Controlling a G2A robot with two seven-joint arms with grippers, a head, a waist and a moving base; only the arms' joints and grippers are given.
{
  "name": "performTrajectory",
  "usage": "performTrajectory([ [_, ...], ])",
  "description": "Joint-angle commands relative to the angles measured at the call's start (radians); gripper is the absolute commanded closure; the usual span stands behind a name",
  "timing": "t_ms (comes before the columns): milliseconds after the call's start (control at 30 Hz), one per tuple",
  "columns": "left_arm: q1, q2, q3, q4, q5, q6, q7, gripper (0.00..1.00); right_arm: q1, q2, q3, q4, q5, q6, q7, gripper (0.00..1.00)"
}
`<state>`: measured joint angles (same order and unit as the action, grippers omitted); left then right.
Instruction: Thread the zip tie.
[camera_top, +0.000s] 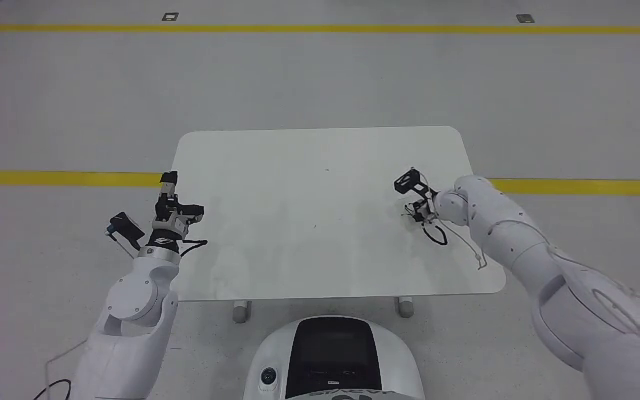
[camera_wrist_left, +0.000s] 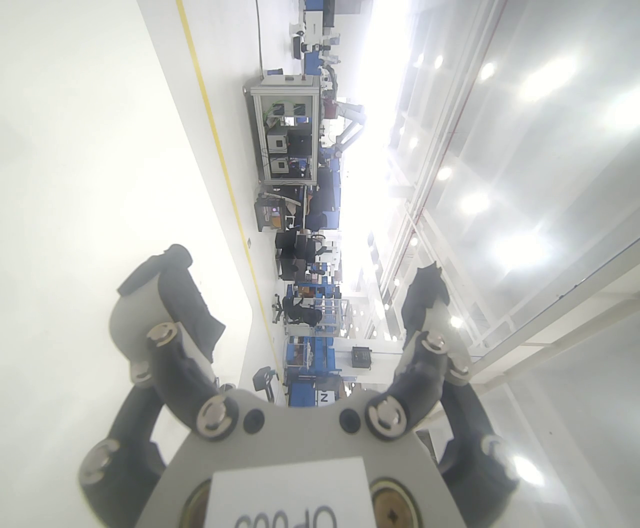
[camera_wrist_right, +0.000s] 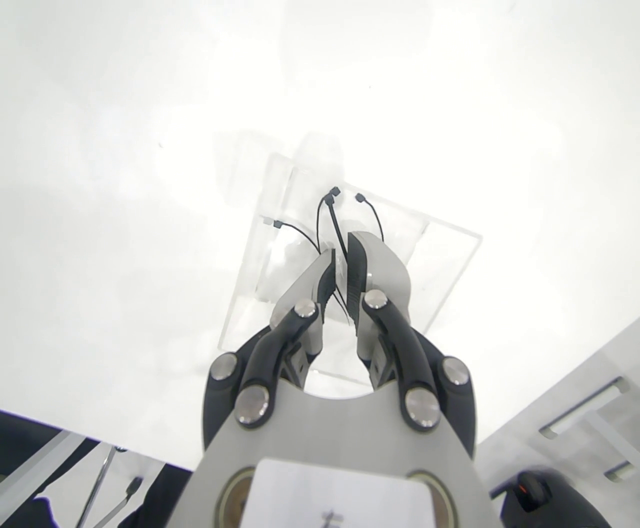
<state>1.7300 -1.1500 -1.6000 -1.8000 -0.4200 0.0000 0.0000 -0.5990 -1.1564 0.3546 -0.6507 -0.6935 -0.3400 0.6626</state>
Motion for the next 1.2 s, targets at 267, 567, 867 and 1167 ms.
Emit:
performTrajectory([
  [267, 0.000, 0.000, 0.000, 0.000, 0.000, 0.000, 0.000, 0.00, 0.001, 0.005, 0.007, -0.024, -0.010, 0.000, 0.000, 0.85],
  [567, 0.000, 0.000, 0.000, 0.000, 0.000, 0.000, 0.000, 0.00, -0.005, 0.019, -0.013, -0.057, 0.036, 0.000, 0.035, 0.80],
  [867, 0.000, 0.000, 0.000, 0.000, 0.000, 0.000, 0.000, 0.00, 0.007, 0.016, -0.034, -0.039, 0.046, 0.000, 0.037, 1.00],
  [1167, 0.000, 0.000, 0.000, 0.000, 0.000, 0.000, 0.000, 0.00, 0.018, 0.017, -0.030, -0.033, 0.026, 0.000, 0.023, 1.00],
])
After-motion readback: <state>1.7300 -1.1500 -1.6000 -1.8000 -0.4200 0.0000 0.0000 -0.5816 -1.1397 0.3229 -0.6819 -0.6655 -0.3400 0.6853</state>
